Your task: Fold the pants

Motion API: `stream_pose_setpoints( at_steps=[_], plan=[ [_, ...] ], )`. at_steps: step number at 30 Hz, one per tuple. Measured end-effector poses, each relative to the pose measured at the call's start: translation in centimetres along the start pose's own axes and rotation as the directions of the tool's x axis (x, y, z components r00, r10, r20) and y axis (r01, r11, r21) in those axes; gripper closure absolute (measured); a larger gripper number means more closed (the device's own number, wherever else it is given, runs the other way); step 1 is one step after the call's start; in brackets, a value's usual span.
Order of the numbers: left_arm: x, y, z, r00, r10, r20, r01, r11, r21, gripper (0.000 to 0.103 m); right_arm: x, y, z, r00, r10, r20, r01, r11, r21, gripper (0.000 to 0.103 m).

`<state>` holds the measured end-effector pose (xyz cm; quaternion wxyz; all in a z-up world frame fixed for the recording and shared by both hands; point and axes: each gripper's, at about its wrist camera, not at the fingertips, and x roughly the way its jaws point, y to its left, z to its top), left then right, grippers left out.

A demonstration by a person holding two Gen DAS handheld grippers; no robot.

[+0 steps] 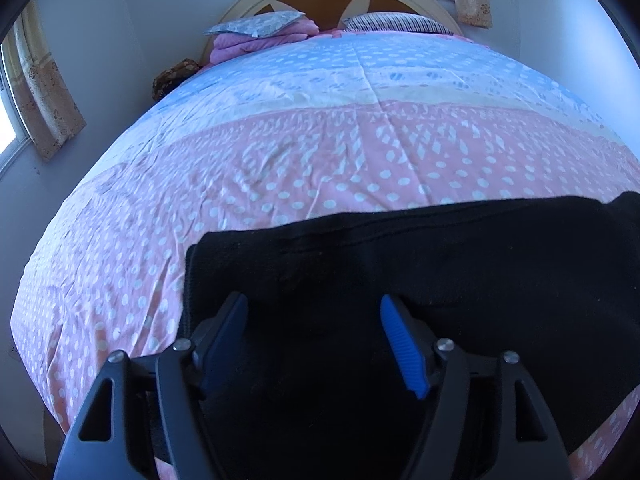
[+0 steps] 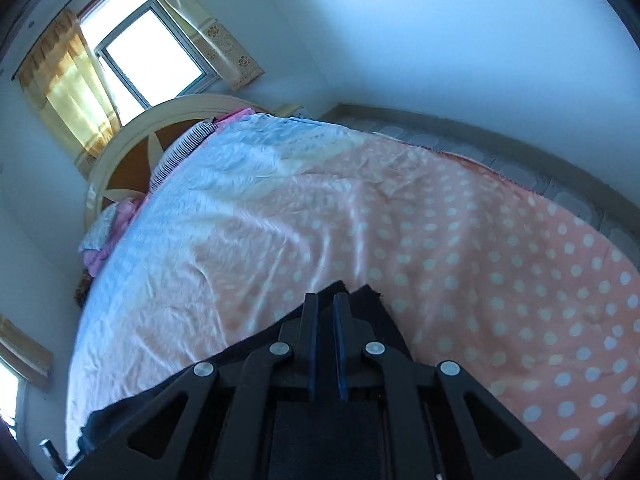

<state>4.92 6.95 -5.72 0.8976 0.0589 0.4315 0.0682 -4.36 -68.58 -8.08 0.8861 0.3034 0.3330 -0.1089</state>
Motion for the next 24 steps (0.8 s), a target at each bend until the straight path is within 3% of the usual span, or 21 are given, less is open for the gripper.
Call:
stream_pose_setpoints(
  at_steps=[2, 4, 6, 10, 12, 13, 14, 17, 20, 24],
  plan=[
    [-0.1, 0.0, 0.0, 1.000, 0.001, 0.001, -0.001, 1.000, 0.000, 0.031, -0.5, 0.0, 0.3, 0.999, -0.042, 0.022, 0.042, 0.999, 0.003, 0.095],
    [0.0, 0.1, -0.1, 1.000, -0.001, 0.006, 0.001, 1.000, -0.003, 0.031, -0.6, -0.8, 0.6, 1.000, 0.002, 0.024, -0.003, 0.998, 0.062, 0.094],
    [0.0, 0.0, -0.1, 1.000, 0.000, 0.010, 0.000, 1.000, -0.003, 0.031, -0.1, -1.7, 0.7, 0.999, 0.037, -0.011, -0.035, 0.994, 0.101, 0.094],
    [0.0, 0.0, -0.2, 1.000, 0.001, 0.009, -0.001, 1.000, -0.003, 0.031, 1.0, -2.3, 0.0, 0.998, -0.003, -0.061, 0.009, 0.996, 0.089, 0.093],
    [0.0, 0.0, -0.1, 1.000, -0.002, 0.009, 0.002, 1.000, -0.005, 0.031, 1.0, -2.6, -0.3, 0.998, 0.040, -0.055, -0.033, 0.992, 0.119, 0.073],
    [0.0, 0.0, -0.1, 1.000, -0.003, 0.009, 0.003, 1.000, -0.005, 0.031, 1.0, -2.6, -0.4, 0.997, 0.053, -0.049, -0.047, 0.991, 0.127, 0.041],
    [0.0, 0.0, -0.1, 1.000, -0.002, 0.010, 0.002, 1.000, -0.004, 0.031, 0.9, -2.6, -0.5, 0.997, 0.061, -0.042, -0.055, 0.990, 0.128, 0.025],
    [0.0, 0.0, -0.2, 1.000, 0.000, 0.013, 0.001, 1.000, -0.004, 0.031, 0.4, -2.3, -0.3, 1.000, 0.023, -0.014, -0.021, 0.995, 0.098, 0.025],
    [0.0, 0.1, -0.2, 1.000, 0.001, 0.015, -0.001, 1.000, -0.003, 0.031, 1.3, -1.8, -0.5, 0.996, -0.065, -0.058, 0.066, 0.998, 0.016, 0.025],
    [-0.1, 0.1, -0.2, 1.000, -0.001, 0.015, 0.001, 1.000, -0.004, 0.031, 2.6, -0.1, -2.0, 0.994, -0.003, -0.113, -0.005, 0.998, -0.062, 0.029]
  ],
)
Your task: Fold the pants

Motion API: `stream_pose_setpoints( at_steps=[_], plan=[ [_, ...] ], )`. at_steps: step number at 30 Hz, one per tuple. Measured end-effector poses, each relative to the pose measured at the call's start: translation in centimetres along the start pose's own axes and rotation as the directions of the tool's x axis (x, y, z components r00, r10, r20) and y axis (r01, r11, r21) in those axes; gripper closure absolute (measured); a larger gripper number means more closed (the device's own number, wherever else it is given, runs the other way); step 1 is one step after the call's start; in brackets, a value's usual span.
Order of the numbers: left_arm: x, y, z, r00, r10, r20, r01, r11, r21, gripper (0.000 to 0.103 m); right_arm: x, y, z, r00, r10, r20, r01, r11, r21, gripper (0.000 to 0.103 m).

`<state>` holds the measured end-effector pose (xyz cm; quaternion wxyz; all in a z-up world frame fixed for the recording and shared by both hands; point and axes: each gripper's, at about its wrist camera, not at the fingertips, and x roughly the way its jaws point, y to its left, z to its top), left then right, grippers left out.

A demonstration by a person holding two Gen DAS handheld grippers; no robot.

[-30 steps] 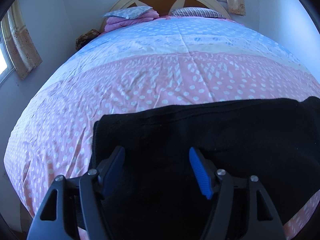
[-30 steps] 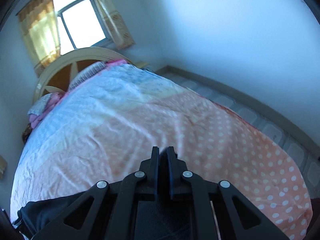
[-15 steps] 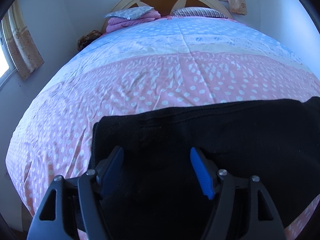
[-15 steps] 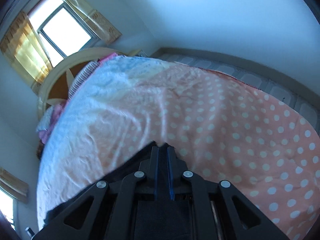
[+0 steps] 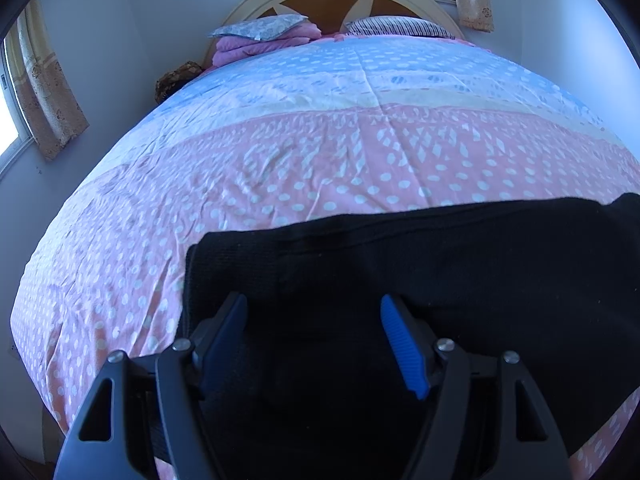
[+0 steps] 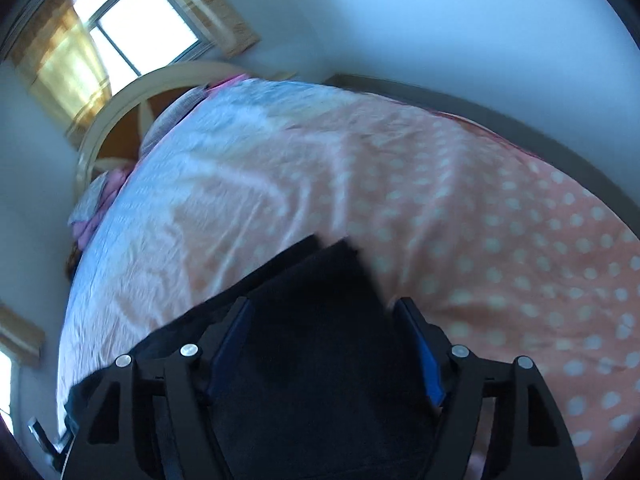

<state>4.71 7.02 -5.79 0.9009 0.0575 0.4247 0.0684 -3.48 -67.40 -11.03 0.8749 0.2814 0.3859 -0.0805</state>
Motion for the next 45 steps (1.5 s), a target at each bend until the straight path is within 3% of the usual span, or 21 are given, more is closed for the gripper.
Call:
stream_pose_setpoints(
  at_steps=[4, 6, 9, 12, 14, 17, 19, 20, 22, 24, 26, 28, 31, 35, 39, 42, 45],
  plan=[
    [0.0, 0.0, 0.0, 1.000, 0.000, -0.001, 0.000, 1.000, 0.000, 0.031, -0.3, 3.8, -1.5, 0.998, 0.053, -0.025, -0.057, 0.983, -0.175, 0.039],
    [0.0, -0.1, 0.0, 1.000, 0.000, 0.000, 0.000, 1.000, 0.000, 0.031, 0.1, 4.3, -1.8, 1.000, -0.004, -0.022, -0.001, 0.974, -0.226, 0.040],
    [-0.1, -0.1, 0.0, 1.000, -0.002, 0.002, 0.002, 1.000, 0.001, 0.031, 0.6, 3.6, -1.4, 0.999, -0.038, -0.026, 0.033, 0.980, -0.196, 0.044],
    [-0.2, -0.1, 0.0, 1.000, -0.007, 0.003, 0.007, 1.000, -0.001, 0.031, 0.6, 4.6, -1.4, 0.991, -0.131, -0.009, 0.125, 0.963, -0.239, 0.078],
    [-0.2, -0.1, -0.1, 1.000, -0.005, 0.003, 0.005, 1.000, -0.001, 0.031, 0.3, 6.0, -1.7, 0.982, -0.188, 0.007, 0.182, 0.938, -0.294, 0.086],
    [-0.3, -0.1, 0.0, 1.000, -0.002, 0.004, 0.002, 1.000, -0.001, 0.031, -0.5, 8.6, -2.2, 0.932, -0.348, 0.103, 0.360, 0.847, -0.392, 0.089],
    [-0.5, 0.0, -0.1, 1.000, -0.006, 0.008, 0.006, 1.000, 0.001, 0.031, -1.7, 9.0, -1.8, 0.865, -0.451, 0.220, 0.501, 0.765, -0.404, 0.091],
    [-0.5, 0.0, -0.1, 1.000, -0.008, 0.009, 0.008, 1.000, 0.000, 0.031, -2.1, 8.9, -1.6, 0.850, -0.466, 0.245, 0.527, 0.750, -0.400, 0.091],
    [-0.4, -0.1, -0.1, 1.000, -0.001, 0.014, 0.001, 1.000, 0.001, 0.030, -1.8, 8.3, -1.0, 0.843, -0.484, 0.234, 0.537, 0.750, -0.387, 0.091],
    [-0.2, -0.2, -0.2, 1.000, 0.008, 0.025, -0.008, 1.000, 0.001, 0.030, 0.2, 7.6, -0.8, 0.810, -0.547, 0.209, 0.580, 0.701, -0.415, 0.091],
    [-0.3, -0.3, -0.1, 1.000, 0.011, 0.026, -0.012, 1.000, 0.007, 0.030, 2.1, 5.8, -0.7, 0.789, -0.591, 0.169, 0.604, 0.696, -0.389, 0.091],
    [-0.6, 0.0, 0.0, 1.000, 0.000, 0.030, -0.001, 1.000, 0.012, 0.030, 1.7, 5.0, -0.1, 0.821, -0.545, 0.173, 0.569, 0.752, -0.332, 0.090],
    [-1.0, 0.8, 0.3, 0.999, -0.008, 0.040, 0.008, 1.000, 0.002, 0.030, -0.1, 3.6, 1.1, 0.889, -0.442, 0.121, 0.458, 0.847, -0.269, 0.086],
    [-0.6, 1.8, 0.7, 0.999, -0.029, 0.026, 0.030, 0.999, -0.039, 0.030, -4.2, 0.7, 1.7, 0.931, -0.326, 0.163, 0.340, 0.938, -0.066, 0.081],
    [-0.7, 1.2, 0.9, 0.999, -0.030, 0.039, 0.031, 0.999, -0.021, 0.030, -5.7, -0.9, 1.2, 0.970, -0.204, 0.132, 0.203, 0.979, 0.019, 0.080],
    [-0.8, 0.4, 0.8, 0.999, -0.034, 0.041, 0.034, 0.999, -0.004, 0.030, -4.7, -0.3, 1.1, 0.970, -0.216, 0.107, 0.218, 0.976, -0.007, 0.078],
    [-1.0, 0.1, 0.7, 0.999, -0.034, 0.037, 0.034, 0.999, 0.010, 0.030, -2.1, -0.4, 1.8, 0.979, -0.194, 0.060, 0.192, 0.981, 0.026, 0.066]
  ],
)
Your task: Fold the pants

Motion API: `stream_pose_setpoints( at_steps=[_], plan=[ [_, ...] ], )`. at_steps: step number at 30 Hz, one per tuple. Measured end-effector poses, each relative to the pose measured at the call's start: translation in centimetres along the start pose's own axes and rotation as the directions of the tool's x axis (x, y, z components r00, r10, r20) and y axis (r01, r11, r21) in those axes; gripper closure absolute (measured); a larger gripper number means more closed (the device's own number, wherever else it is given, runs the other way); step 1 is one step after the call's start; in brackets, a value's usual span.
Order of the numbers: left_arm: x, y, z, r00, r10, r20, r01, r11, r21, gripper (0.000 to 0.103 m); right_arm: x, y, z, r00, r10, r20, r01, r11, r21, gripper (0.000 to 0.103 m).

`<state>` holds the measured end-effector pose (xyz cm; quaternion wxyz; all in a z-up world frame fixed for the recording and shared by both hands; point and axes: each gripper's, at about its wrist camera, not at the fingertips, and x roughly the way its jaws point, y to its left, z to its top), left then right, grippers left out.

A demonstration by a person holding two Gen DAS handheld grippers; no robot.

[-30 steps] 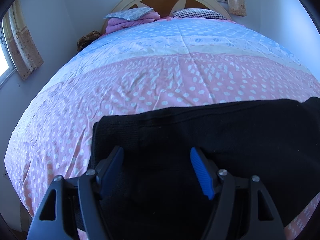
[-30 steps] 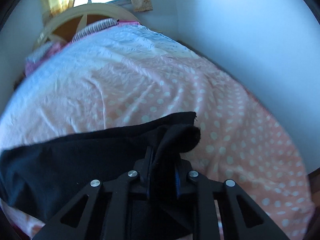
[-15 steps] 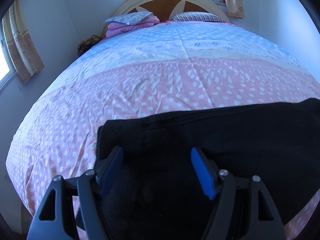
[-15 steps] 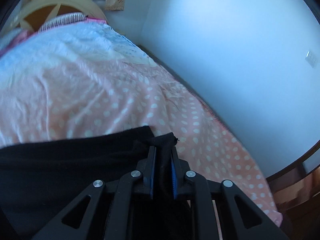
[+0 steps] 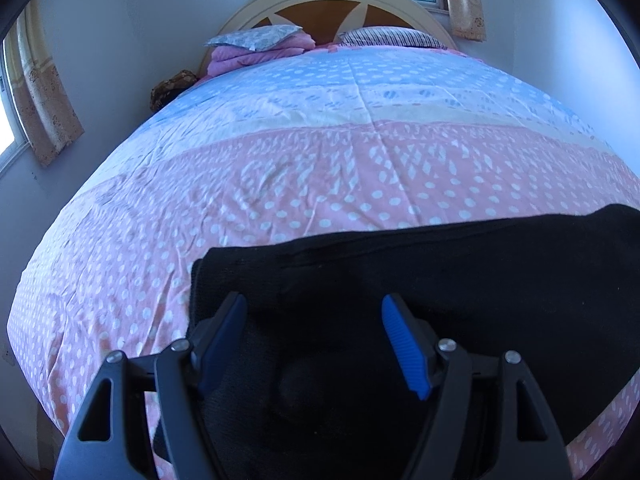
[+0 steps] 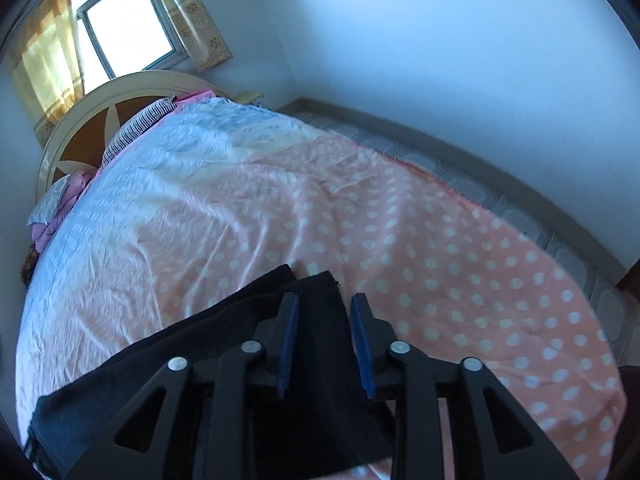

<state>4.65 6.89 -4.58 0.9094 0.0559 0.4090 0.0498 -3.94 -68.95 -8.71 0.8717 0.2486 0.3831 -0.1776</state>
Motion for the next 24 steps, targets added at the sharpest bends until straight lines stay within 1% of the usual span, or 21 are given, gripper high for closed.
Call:
stream_pose_setpoints(
  at_steps=[1, 2, 4, 6, 7, 8, 10, 11, 12, 13, 15, 16, 18, 19, 22, 23, 24],
  plan=[
    [-0.1, 0.0, 0.0, 1.000, 0.002, 0.001, -0.002, 1.000, 0.003, 0.030, 0.8, -0.1, 0.1, 1.000, 0.013, -0.018, -0.013, 1.000, 0.014, 0.056],
    [-0.3, 0.1, 0.0, 1.000, 0.005, 0.003, -0.005, 1.000, 0.004, 0.030, 1.6, -0.2, 0.2, 0.999, 0.001, -0.036, -0.001, 1.000, 0.015, 0.052],
    [-0.2, 0.2, 0.0, 1.000, 0.015, 0.003, -0.015, 1.000, 0.003, 0.030, 3.0, 0.1, 0.0, 0.996, -0.056, -0.066, 0.056, 0.998, -0.009, 0.052],
    [0.0, 0.3, 0.0, 1.000, 0.016, -0.005, -0.016, 1.000, -0.006, 0.030, 2.8, 0.5, -0.3, 0.997, -0.074, -0.031, 0.073, 0.996, -0.041, 0.054],
    [0.1, 0.3, 0.0, 1.000, 0.016, -0.009, -0.016, 1.000, -0.008, 0.030, 2.6, 1.0, -0.3, 0.997, -0.078, -0.018, 0.077, 0.995, -0.070, 0.079],
    [0.3, 0.2, -0.1, 1.000, 0.015, -0.014, -0.015, 1.000, -0.007, 0.030, 2.3, 1.6, -0.4, 0.997, -0.080, -0.011, 0.078, 0.991, -0.105, 0.097],
    [0.4, -0.1, -0.2, 1.000, 0.018, -0.014, -0.018, 1.000, 0.002, 0.030, 1.3, 2.9, -0.5, 0.991, -0.132, 0.035, 0.137, 0.973, -0.185, 0.097],
    [0.4, -0.2, -0.2, 1.000, 0.020, -0.013, -0.020, 1.000, 0.007, 0.030, 0.4, 3.9, -0.7, 0.986, -0.147, 0.080, 0.162, 0.958, -0.237, 0.097],
    [0.5, -0.4, -0.1, 1.000, 0.020, -0.012, -0.019, 1.000, 0.010, 0.030, -0.4, 4.4, -0.8, 0.982, -0.149, 0.113, 0.174, 0.950, -0.260, 0.098],
    [0.5, -0.5, -0.1, 1.000, 0.020, -0.010, -0.020, 1.000, 0.013, 0.030, -1.1, 4.4, -0.6, 0.983, -0.124, 0.133, 0.155, 0.953, -0.260, 0.098],
    [0.7, -0.6, 0.0, 1.000, 0.030, -0.008, -0.030, 0.999, 0.011, 0.030, -2.5, 3.9, 0.2, 0.985, -0.032, 0.167, 0.068, 0.975, -0.212, 0.098],
    [0.8, -0.6, 0.0, 0.999, 0.037, -0.008, -0.037, 0.999, 0.005, 0.030, -3.2, 3.5, 0.8, 0.981, 0.012, 0.193, 0.024, 0.983, -0.180, 0.098],
    [0.8, -0.4, 0.0, 0.999, 0.044, -0.010, -0.044, 0.999, -0.018, 0.030, -3.9, 2.7, 1.8, 0.971, 0.051, 0.233, -0.020, 0.991, -0.133, 0.098],
    [0.7, -0.2, 0.0, 0.999, 0.046, -0.012, -0.046, 0.999, -0.026, 0.030, -3.5, 2.3, 2.3, 0.971, 0.051, 0.233, -0.025, 0.993, -0.113, 0.098],
    [0.2, 0.4, -0.1, 0.998, 0.063, -0.002, -0.063, 0.998, -0.024, 0.030, -0.3, 1.1, 2.8, 0.989, 0.027, 0.145, -0.018, 0.998, -0.067, 0.098],
    [-0.1, 0.8, -0.2, 0.997, 0.076, 0.006, -0.076, 0.997, -0.022, 0.030, 1.8, 0.5, 2.6, 0.997, 0.017, 0.078, -0.013, 0.998, -0.055, 0.098],
    [-0.4, 1.2, -0.2, 0.996, 0.085, 0.013, -0.085, 0.996, -0.023, 0.030, 3.5, 0.0, 2.3, 1.000, 0.002, 0.016, -0.001, 0.999, -0.042, 0.098]
  ],
)
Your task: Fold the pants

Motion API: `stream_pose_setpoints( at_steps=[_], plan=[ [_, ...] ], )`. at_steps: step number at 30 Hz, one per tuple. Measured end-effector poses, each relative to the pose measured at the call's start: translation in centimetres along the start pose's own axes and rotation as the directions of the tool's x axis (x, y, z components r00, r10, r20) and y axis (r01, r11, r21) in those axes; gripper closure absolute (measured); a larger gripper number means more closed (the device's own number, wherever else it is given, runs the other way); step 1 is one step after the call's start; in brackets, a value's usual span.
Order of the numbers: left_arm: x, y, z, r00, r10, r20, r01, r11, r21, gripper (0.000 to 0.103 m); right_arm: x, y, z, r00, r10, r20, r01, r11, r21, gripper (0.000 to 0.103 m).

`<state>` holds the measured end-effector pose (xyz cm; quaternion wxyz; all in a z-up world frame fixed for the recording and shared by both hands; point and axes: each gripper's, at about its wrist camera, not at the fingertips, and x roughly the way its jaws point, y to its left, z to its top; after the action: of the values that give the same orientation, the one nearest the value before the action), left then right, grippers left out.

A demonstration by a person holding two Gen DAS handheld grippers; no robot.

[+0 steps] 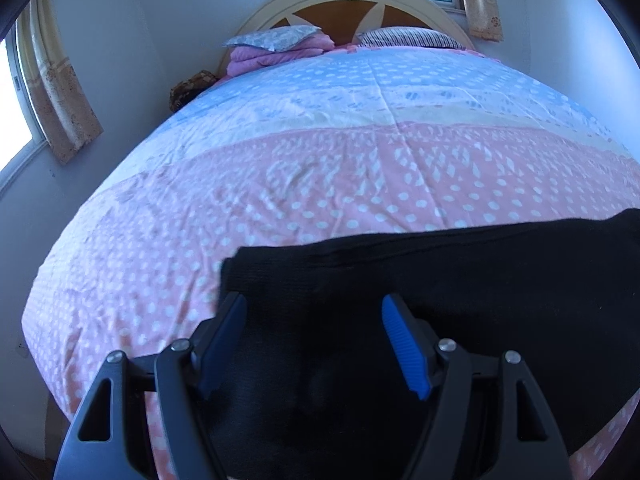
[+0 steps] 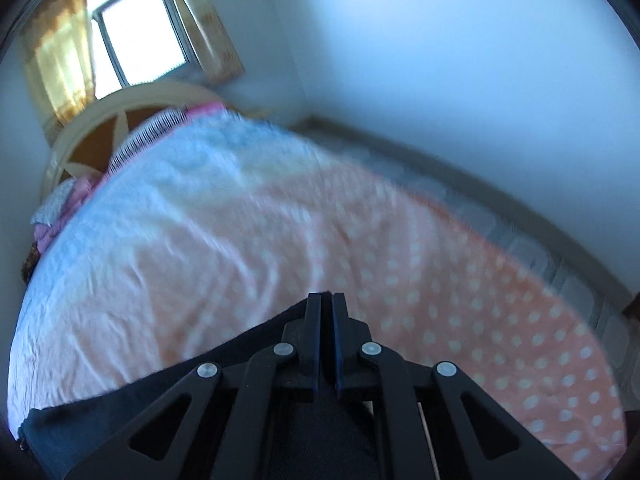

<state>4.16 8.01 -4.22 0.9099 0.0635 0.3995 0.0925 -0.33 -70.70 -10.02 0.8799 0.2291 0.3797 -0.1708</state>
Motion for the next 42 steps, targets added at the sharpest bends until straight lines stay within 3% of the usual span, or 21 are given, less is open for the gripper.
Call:
stream_pose_setpoints(
  at_steps=[2, 5, 6, 8, 10, 12, 13, 16, 17, 20, 22, 23, 25, 28, 30, 32, 33, 35, 36, 38, 42],
  plan=[
    [-0.6, 1.4, 0.1, 1.000, 0.017, 0.019, -0.017, 1.000, -0.006, 0.030, 1.7, -1.1, -0.6, 0.999, 0.019, -0.040, -0.016, 0.997, 0.072, 0.097],
    [-1.4, 5.0, 0.5, 0.997, 0.061, 0.046, -0.059, 0.998, -0.037, 0.030, 0.1, -3.8, -0.3, 0.994, 0.093, 0.064, -0.107, 0.954, 0.281, 0.096],
    [-1.6, 5.9, 0.5, 0.996, 0.072, 0.050, -0.070, 0.996, -0.048, 0.029, -1.4, -5.1, -0.5, 0.984, 0.099, 0.149, -0.149, 0.917, 0.371, 0.095],
    [-1.8, 8.4, 0.5, 0.992, 0.115, 0.057, -0.110, 0.991, -0.079, 0.029, -4.1, -5.7, -1.0, 0.964, 0.062, 0.257, -0.173, 0.884, 0.435, 0.094],
    [-1.8, 10.1, 0.2, 0.989, 0.135, 0.056, -0.129, 0.986, -0.102, 0.029, -6.4, -4.2, -1.5, 0.955, 0.009, 0.298, -0.140, 0.896, 0.420, 0.094],
    [-1.7, 11.5, -0.2, 0.992, 0.116, 0.048, -0.109, 0.986, -0.127, 0.029, -8.5, -1.1, -2.3, 0.949, 0.022, 0.315, -0.139, 0.925, 0.354, 0.094],
    [-1.7, 11.9, -0.3, 0.995, 0.088, 0.041, -0.082, 0.987, -0.135, 0.029, -9.0, 0.2, -2.7, 0.949, 0.042, 0.312, -0.149, 0.933, 0.327, 0.094],
    [-1.6, 12.1, -1.3, 0.996, -0.094, 0.011, 0.094, 0.985, -0.147, 0.029, -10.9, 7.4, -5.5, 0.948, 0.202, 0.246, -0.256, 0.943, 0.212, 0.094],
    [-1.7, 11.9, -1.8, 0.987, -0.163, 0.003, 0.162, 0.977, -0.142, 0.029, -11.4, 9.8, -6.7, 0.941, 0.262, 0.216, -0.302, 0.937, 0.176, 0.094],
    [-2.7, 11.5, -3.1, 0.953, -0.302, 0.009, 0.302, 0.947, -0.107, 0.029, -12.5, 17.2, -9.8, 0.886, 0.447, 0.126, -0.454, 0.891, 0.029, 0.094],
    [-3.4, 10.7, -4.1, 0.919, -0.395, -0.011, 0.392, 0.916, -0.085, 0.029, -13.9, 23.6, -12.9, 0.825, 0.563, 0.039, -0.559, 0.825, -0.087, 0.094],
    [-3.6, 10.5, -4.6, 0.913, -0.408, -0.018, 0.405, 0.911, -0.072, 0.029, -14.3, 26.1, -14.2, 0.793, 0.609, -0.012, -0.605, 0.787, -0.120, 0.094],
    [-4.0, 10.2, -5.6, 0.905, -0.426, -0.026, 0.423, 0.903, -0.072, 0.029, -15.0, 30.7, -16.6, 0.739, 0.667, -0.098, -0.673, 0.719, -0.174, 0.094],
    [-3.4, 10.5, -7.0, 0.874, -0.482, -0.064, 0.472, 0.873, -0.126, 0.029, -15.9, 36.6, -19.9, 0.679, 0.707, -0.197, -0.733, 0.636, -0.243, 0.094],
    [-2.9, 10.6, -7.6, 0.829, -0.554, -0.072, 0.535, 0.825, -0.181, 0.030, -16.4, 39.7, -22.0, 0.648, 0.720, -0.246, -0.760, 0.597, -0.256, 0.094],
    [-2.3, 10.5, -7.8, 0.798, -0.600, -0.054, 0.579, 0.788, -0.210, 0.030, -16.8, 42.7, -24.4, 0.630, 0.713, -0.308, -0.775, 0.552, -0.308, 0.094],
    [-2.1, 10.5, -7.7, 0.792, -0.609, -0.049, 0.586, 0.780, -0.221, 0.030, -17.0, 44.2, -25.3, 0.633, 0.700, -0.331, -0.772, 0.537, -0.340, 0.094],
    [-1.7, 10.9, -7.2, 0.756, -0.654, -0.009, 0.630, 0.731, -0.262, 0.031, -17.5, 46.1, -27.3, 0.635, 0.682, -0.362, -0.769, 0.513, -0.383, 0.094],
    [-1.8, 11.2, -6.8, 0.742, -0.671, 0.011, 0.646, 0.710, -0.279, 0.031, -17.5, 47.1, -28.2, 0.608, 0.689, -0.395, -0.792, 0.490, -0.363, 0.094],
    [-1.4, 11.5, -6.3, 0.712, -0.701, 0.049, 0.677, 0.666, -0.313, 0.030, -17.6, 47.6, -29.2, 0.591, 0.689, -0.420, -0.806, 0.486, -0.337, 0.094],
    [0.4, 11.7, -5.9, 0.696, -0.716, 0.065, 0.679, 0.624, -0.387, 0.031, -17.4, 48.6, -31.2, 0.598, 0.678, -0.427, -0.801, 0.504, -0.323, 0.094]
  ],
)
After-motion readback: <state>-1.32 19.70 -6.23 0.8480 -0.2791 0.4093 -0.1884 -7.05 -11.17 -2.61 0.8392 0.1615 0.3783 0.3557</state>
